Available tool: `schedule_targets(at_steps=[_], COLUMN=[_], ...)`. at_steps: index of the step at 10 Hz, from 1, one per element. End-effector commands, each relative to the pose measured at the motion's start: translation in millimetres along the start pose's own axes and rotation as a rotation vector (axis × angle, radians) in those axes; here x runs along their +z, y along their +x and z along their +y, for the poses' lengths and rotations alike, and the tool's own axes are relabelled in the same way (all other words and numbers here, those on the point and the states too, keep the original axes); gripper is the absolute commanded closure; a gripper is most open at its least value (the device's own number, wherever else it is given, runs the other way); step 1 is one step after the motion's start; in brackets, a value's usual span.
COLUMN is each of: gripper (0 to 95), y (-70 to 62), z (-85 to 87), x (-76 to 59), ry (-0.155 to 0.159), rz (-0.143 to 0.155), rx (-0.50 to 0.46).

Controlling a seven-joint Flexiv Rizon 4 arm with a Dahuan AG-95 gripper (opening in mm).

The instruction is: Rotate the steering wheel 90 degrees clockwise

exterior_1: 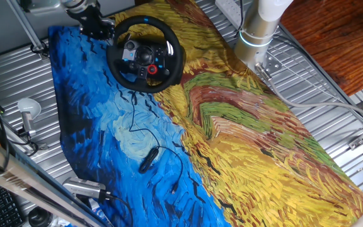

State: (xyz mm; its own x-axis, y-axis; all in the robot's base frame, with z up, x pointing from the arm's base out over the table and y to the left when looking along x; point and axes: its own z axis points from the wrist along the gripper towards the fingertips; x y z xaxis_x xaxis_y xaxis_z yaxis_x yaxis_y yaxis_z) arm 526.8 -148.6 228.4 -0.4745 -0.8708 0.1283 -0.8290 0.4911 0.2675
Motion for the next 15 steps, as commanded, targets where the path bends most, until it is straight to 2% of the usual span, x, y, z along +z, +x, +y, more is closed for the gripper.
schedule_targets(at_steps=[1,2,3,5,6,7,8,9,11,13,15], gripper=[95.0,95.0,76.0,76.0,76.0,76.0,76.0,76.0,76.0,76.0,76.0], y=[-2.7,-2.7,-3.0,-3.3,-2.8,1.5,5.6,6.8,7.9,7.9,7.9], z=[-7.3,-8.1,-9.9,-12.0,-12.1,-12.0,-11.3,-9.5,-6.9,-6.5,-5.9], x=[-2.0,-0.9,1.5,4.8,5.3,7.1,7.6,8.8,9.3,8.1,7.2], ry=[0.067,0.073,0.092,0.115,0.116,0.122,0.117,0.127,0.124,0.118,0.124], rz=[0.020,0.027,0.055,0.099,0.111,0.139,0.148,0.165,0.163,0.145,0.140], rx=[0.125,0.130,0.161,0.184,0.184,0.164,0.161,0.170,0.166,0.173,0.167])
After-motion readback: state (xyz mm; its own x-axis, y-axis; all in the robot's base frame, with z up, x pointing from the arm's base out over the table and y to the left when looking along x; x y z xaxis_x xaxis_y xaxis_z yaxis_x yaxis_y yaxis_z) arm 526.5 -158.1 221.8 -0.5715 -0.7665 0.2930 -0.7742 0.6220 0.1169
